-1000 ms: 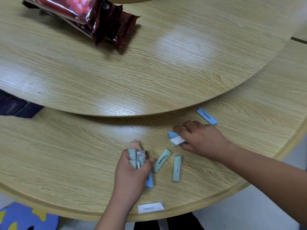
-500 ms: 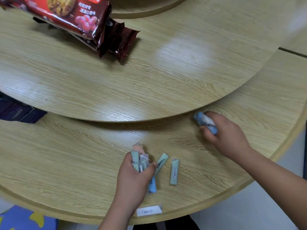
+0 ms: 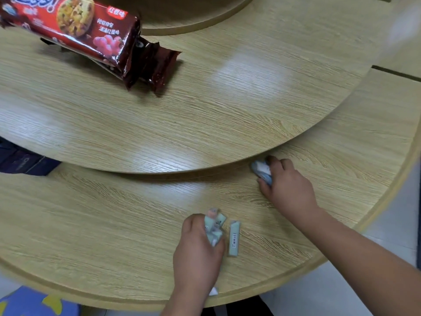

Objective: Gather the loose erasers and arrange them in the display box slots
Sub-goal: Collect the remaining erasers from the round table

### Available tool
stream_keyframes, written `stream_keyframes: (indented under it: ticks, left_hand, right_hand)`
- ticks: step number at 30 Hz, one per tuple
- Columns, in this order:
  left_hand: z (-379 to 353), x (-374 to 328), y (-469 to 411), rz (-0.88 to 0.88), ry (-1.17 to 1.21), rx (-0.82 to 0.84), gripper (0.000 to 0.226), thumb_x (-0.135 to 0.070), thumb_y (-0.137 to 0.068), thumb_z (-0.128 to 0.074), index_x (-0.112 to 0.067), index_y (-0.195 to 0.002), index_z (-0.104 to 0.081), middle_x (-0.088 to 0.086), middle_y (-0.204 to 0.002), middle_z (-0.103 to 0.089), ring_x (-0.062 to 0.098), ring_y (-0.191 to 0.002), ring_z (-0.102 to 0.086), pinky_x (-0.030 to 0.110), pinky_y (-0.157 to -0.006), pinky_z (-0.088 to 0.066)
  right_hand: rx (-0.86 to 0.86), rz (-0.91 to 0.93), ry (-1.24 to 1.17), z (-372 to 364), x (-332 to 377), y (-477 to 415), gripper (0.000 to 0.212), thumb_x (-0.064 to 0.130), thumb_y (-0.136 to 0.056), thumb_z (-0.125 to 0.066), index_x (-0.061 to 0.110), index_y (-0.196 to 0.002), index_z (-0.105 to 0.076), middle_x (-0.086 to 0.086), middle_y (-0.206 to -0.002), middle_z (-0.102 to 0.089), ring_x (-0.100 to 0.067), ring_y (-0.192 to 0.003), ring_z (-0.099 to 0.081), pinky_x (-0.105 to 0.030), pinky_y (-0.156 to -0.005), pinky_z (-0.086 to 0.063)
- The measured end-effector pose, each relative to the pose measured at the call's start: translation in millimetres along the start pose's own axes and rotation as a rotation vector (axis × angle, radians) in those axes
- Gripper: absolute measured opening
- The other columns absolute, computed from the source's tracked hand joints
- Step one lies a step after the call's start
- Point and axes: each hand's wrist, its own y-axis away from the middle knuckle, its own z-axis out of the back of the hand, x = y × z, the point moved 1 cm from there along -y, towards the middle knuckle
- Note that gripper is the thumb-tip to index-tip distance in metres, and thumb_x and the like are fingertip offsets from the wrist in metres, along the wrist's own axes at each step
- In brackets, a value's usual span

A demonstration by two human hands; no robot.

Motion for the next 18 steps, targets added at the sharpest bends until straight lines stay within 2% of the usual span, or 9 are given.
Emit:
stream_keyframes:
  ticks: [2, 5, 8, 10, 13, 18]
  left_hand:
    - [-5, -6, 5, 0.002, -0.049, -0.008, 0.030, -0.034, -0.084, -0.065, -0.032, -0.111, -0.052, -0.018, -0.110, -0.049, 0.007, -0.083, -0.055, 0.027, -0.065, -0.043]
    - [-8, -6, 5, 0.021, -0.056, -0.009, 0.025, -0.037, -0.086, -0.065, -0.036, -0.107, -0.051, -0.017, -0.102, -0.055, 0.007, -0.083, -0.059, 0.027, -0.064, -0.044]
    - [-7, 1, 2, 0.051, 0.037, 0.008, 0.020, -0.038, -0.085, -0.067, -0.039, -0.100, -0.053, -0.015, -0.094, -0.061, 0.000, -0.079, -0.058, 0.021, -0.061, -0.042]
    - [-6, 5, 1, 0.061, 0.062, 0.012, 0.019, -0.037, -0.084, -0.067, -0.039, -0.098, -0.053, -0.014, -0.092, -0.063, -0.001, -0.080, -0.058, 0.022, -0.063, -0.045]
    - [-6, 5, 0, 0.035, -0.027, 0.002, 0.022, -0.038, -0.085, -0.065, -0.038, -0.103, -0.052, -0.014, -0.096, -0.059, 0.005, -0.082, -0.059, 0.029, -0.067, -0.049]
    - [-2, 3, -4, -0.045, -0.252, -0.037, 0.033, -0.035, -0.088, -0.061, -0.032, -0.118, -0.047, -0.009, -0.107, -0.058, 0.016, -0.091, -0.063, 0.028, -0.062, -0.039]
  right_hand:
    - [0.026, -0.084, -0.059, 0, 4, 1, 0.056, 0.041, -0.089, -0.061, 0.014, -0.135, -0.046, -0.013, -0.114, -0.053, -0.033, -0.081, -0.063, -0.030, -0.054, -0.039]
    - [0.037, -0.138, -0.123, -1, 8, 3, 0.052, 0.041, -0.089, -0.061, 0.015, -0.132, -0.045, -0.012, -0.111, -0.052, -0.033, -0.080, -0.062, -0.030, -0.055, -0.038]
    - [0.038, -0.126, -0.151, -3, 14, 7, 0.047, 0.037, -0.088, -0.063, 0.014, -0.125, -0.048, -0.012, -0.107, -0.052, -0.031, -0.076, -0.059, -0.029, -0.053, -0.036]
    - [0.036, -0.099, -0.147, -5, 17, 11, 0.044, 0.034, -0.087, -0.064, 0.013, -0.123, -0.049, -0.011, -0.106, -0.052, -0.029, -0.074, -0.058, -0.028, -0.051, -0.034]
    - [0.026, -0.119, -0.149, -6, 19, 14, 0.044, 0.032, -0.086, -0.064, 0.014, -0.123, -0.050, -0.010, -0.109, -0.050, -0.029, -0.073, -0.058, -0.027, -0.050, -0.033]
    - [0.024, -0.171, -0.180, -7, 26, 14, 0.042, 0.030, -0.084, -0.064, 0.015, -0.120, -0.050, -0.009, -0.100, -0.052, -0.021, -0.067, -0.045, -0.026, -0.049, -0.028]
